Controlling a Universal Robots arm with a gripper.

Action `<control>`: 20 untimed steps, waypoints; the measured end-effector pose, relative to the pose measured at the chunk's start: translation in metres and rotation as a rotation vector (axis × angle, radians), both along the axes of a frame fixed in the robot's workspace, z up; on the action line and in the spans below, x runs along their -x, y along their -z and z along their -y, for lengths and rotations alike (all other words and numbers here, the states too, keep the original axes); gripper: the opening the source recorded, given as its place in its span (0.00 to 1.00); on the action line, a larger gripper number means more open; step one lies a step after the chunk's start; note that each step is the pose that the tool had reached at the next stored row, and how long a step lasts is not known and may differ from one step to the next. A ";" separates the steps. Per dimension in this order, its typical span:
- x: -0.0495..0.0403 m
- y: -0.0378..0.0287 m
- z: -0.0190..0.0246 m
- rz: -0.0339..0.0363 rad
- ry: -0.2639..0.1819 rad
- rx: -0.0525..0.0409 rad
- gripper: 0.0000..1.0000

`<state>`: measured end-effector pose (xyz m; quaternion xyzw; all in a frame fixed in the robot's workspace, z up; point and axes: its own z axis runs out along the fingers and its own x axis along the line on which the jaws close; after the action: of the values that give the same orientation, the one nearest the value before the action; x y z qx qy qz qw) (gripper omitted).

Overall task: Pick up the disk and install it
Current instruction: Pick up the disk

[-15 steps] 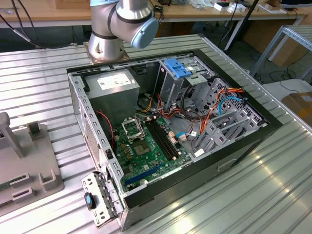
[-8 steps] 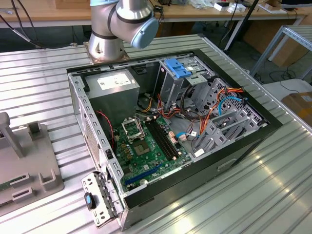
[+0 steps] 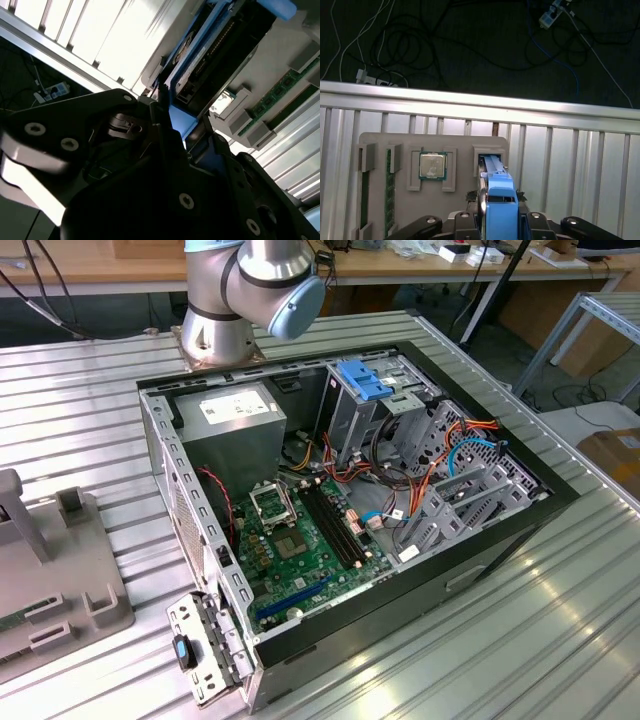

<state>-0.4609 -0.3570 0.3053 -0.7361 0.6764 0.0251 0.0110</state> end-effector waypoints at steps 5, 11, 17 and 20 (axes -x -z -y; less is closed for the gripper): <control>0.0004 0.0000 0.0000 0.0000 0.000 0.0000 0.38; 0.0004 0.0001 0.0000 0.0000 0.035 0.0000 0.38; 0.0005 0.0001 0.0000 0.0000 0.035 0.0000 0.38; 0.0004 -0.0052 0.0000 0.0001 0.035 0.0000 0.38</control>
<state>-0.4614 -0.3570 0.3105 -0.7241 0.6891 0.0249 0.0114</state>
